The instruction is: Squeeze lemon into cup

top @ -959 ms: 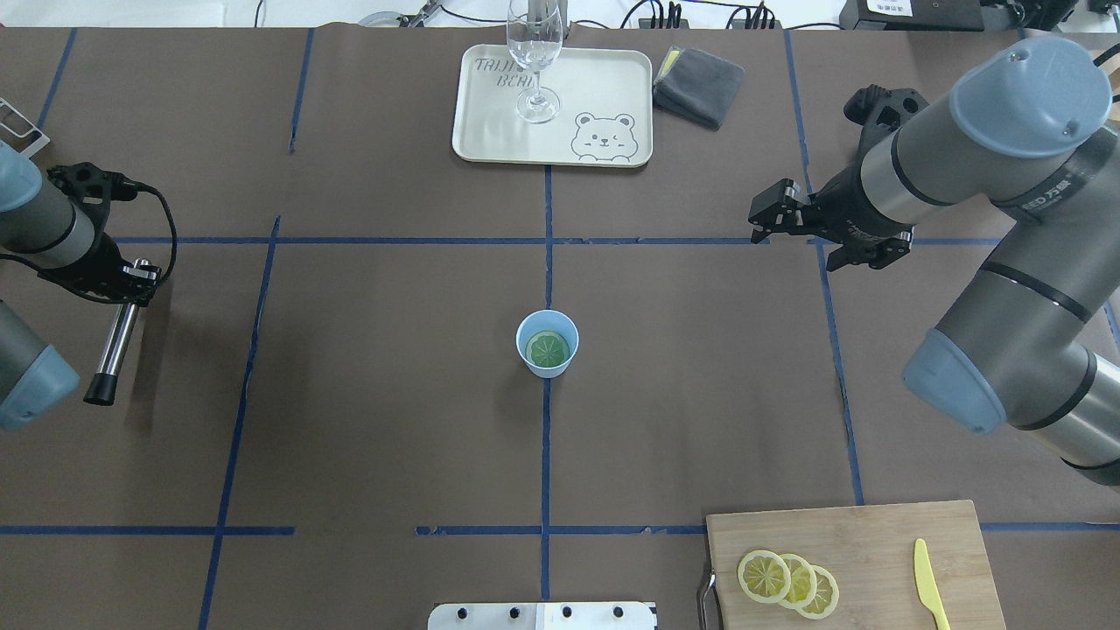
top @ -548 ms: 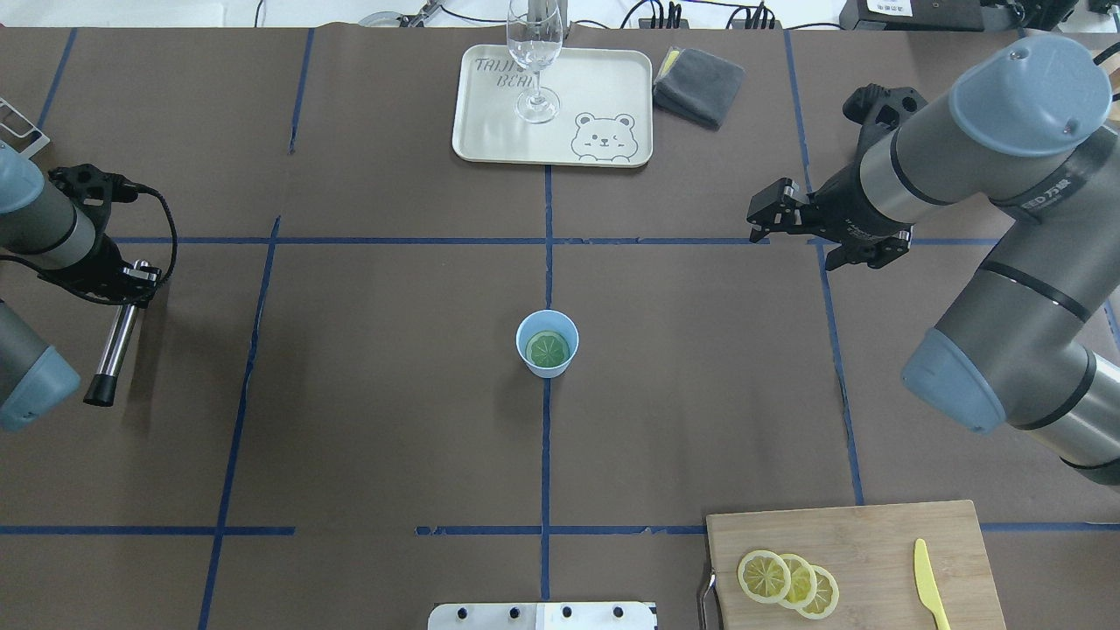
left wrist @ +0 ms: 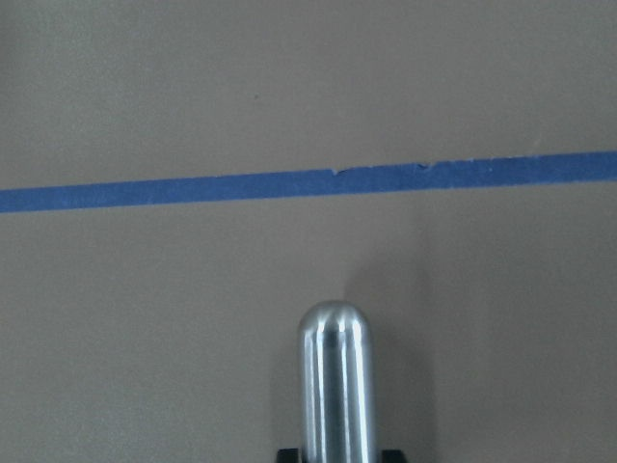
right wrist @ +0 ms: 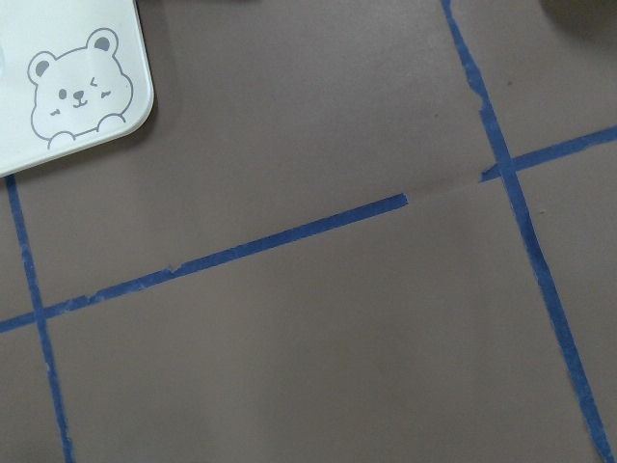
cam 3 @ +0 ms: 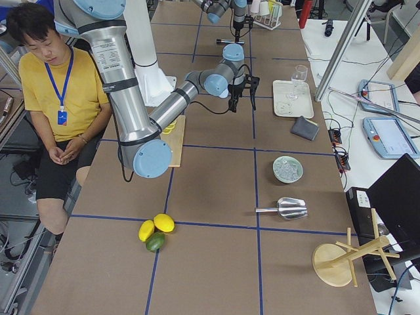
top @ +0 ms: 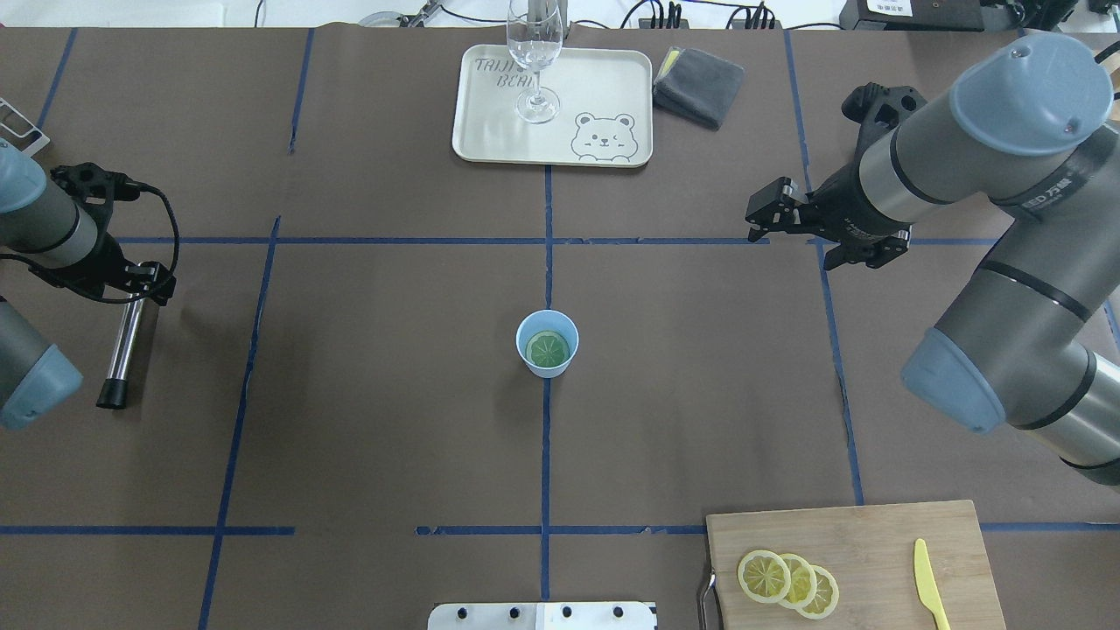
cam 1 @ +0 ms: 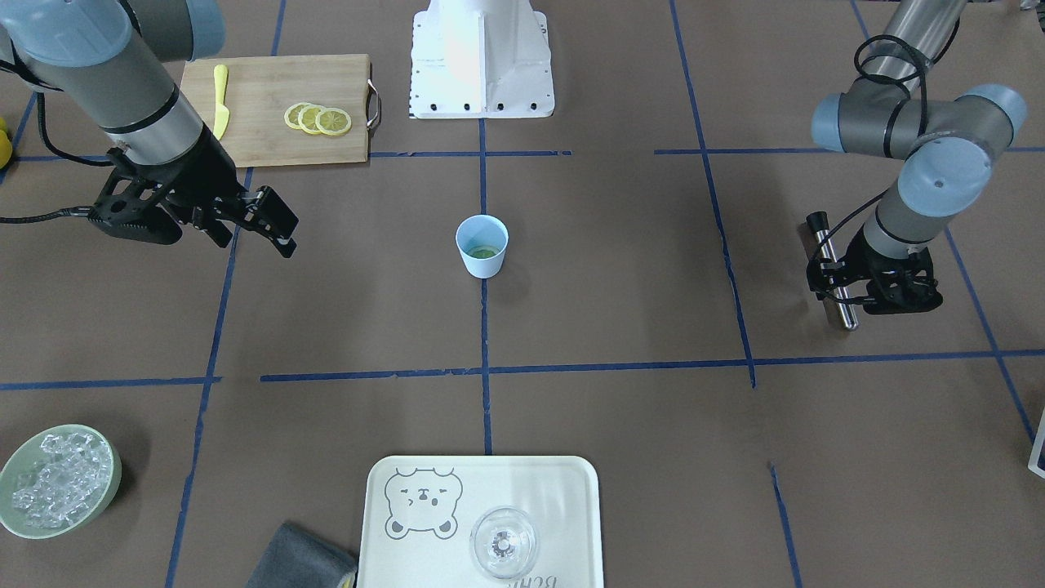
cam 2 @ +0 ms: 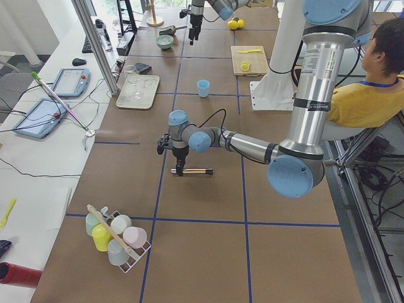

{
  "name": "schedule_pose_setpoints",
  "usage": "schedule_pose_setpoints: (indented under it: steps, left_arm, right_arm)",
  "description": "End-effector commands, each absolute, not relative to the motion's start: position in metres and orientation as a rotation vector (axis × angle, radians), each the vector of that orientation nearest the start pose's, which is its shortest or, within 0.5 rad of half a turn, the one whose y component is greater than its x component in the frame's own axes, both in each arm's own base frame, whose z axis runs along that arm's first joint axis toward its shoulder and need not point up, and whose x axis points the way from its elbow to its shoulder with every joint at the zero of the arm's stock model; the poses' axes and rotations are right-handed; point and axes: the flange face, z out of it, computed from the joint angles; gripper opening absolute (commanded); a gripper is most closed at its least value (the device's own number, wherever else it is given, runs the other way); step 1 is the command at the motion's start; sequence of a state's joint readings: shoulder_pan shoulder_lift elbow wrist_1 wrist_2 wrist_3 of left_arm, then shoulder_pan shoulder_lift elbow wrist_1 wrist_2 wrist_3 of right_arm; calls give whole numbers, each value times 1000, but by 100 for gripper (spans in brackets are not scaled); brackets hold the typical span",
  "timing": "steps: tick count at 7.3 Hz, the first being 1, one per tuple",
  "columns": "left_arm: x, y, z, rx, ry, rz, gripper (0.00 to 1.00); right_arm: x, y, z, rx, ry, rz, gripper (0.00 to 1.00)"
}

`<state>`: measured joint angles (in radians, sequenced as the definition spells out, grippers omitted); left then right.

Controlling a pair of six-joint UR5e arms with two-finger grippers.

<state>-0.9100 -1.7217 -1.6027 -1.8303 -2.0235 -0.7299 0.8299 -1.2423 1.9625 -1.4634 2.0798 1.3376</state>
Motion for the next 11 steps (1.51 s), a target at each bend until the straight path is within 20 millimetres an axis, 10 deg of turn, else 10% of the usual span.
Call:
schedule_pose_setpoints:
  steps: [1, 3, 7, 9, 11]
  left_arm:
    - [270, -515, 509, 114, 661, 29, 100]
    - [184, -539, 479, 259, 672, 72, 100]
    - [-8, -503, 567, 341, 758, 311, 100]
    - [-56, -497, 615, 344, 744, 334, 100]
    - [-78, -495, 619, 341, 780, 279, 100]
  right_arm:
    - [-315, -470, 286, 3, -953, 338, 100]
    - [-297, -456, 306, -9, -946, 285, 100]
    - [-170, -476, 404, 54, -886, 83, 100]
    - [-105, -471, 479, 81, -838, -44, 100]
    - [-45, -469, 519, 85, -779, -118, 100]
